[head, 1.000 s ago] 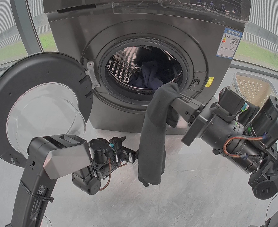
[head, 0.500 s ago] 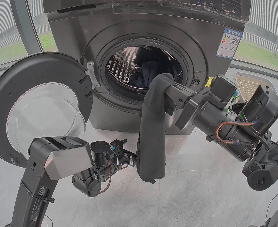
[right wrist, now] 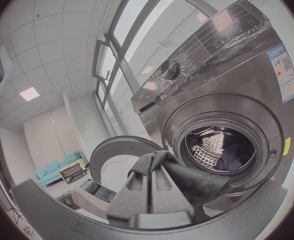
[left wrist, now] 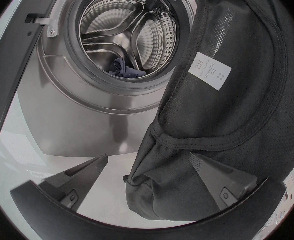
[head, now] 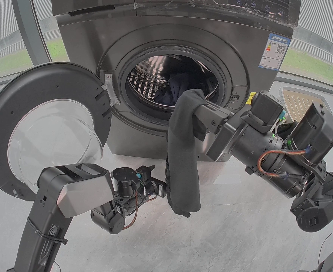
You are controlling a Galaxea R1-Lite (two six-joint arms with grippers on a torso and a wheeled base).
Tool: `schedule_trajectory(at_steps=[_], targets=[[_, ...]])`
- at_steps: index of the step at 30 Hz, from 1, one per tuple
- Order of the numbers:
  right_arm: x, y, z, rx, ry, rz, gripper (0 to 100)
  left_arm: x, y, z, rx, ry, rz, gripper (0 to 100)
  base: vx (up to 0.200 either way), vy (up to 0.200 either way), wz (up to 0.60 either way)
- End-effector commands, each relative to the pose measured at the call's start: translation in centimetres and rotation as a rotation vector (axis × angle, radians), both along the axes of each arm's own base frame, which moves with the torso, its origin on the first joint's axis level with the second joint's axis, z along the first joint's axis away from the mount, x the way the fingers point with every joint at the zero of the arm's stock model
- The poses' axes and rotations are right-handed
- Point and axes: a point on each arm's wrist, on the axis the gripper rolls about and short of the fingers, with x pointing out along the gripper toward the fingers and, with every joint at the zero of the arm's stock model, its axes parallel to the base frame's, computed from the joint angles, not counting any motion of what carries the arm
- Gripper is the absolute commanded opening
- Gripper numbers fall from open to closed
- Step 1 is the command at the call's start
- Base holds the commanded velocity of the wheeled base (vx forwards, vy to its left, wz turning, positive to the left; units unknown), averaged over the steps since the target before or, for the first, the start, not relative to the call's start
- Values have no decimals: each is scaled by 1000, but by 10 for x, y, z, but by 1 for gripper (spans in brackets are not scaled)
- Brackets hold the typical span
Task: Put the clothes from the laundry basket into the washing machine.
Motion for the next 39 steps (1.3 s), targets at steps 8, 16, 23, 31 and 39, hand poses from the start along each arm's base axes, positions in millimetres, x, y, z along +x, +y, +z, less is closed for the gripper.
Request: schedule_trajectory(at_steps=[8, 16, 23, 31, 39], targets=[[-3, 4, -1, 0, 0, 15, 0, 7, -12, 3, -12, -14, -21, 100, 0, 0, 0], [-6, 0, -7, -18, 16, 13, 0, 17, -17, 10, -35, -41, -9, 0, 0, 0, 0], [-19, -32, -5, -27, 20, -34, 0, 28, -2, 30, -74, -100, 83, 0, 0, 0, 0], [-32, -63, -13, -44, 38, -72, 0, 15, 22, 69, -104, -150, 158, 0, 0, 0, 0], [-31, -73, -21, -68, 69, -105, 0, -9, 33, 98, -122, -179, 196, 0, 0, 0, 0]])
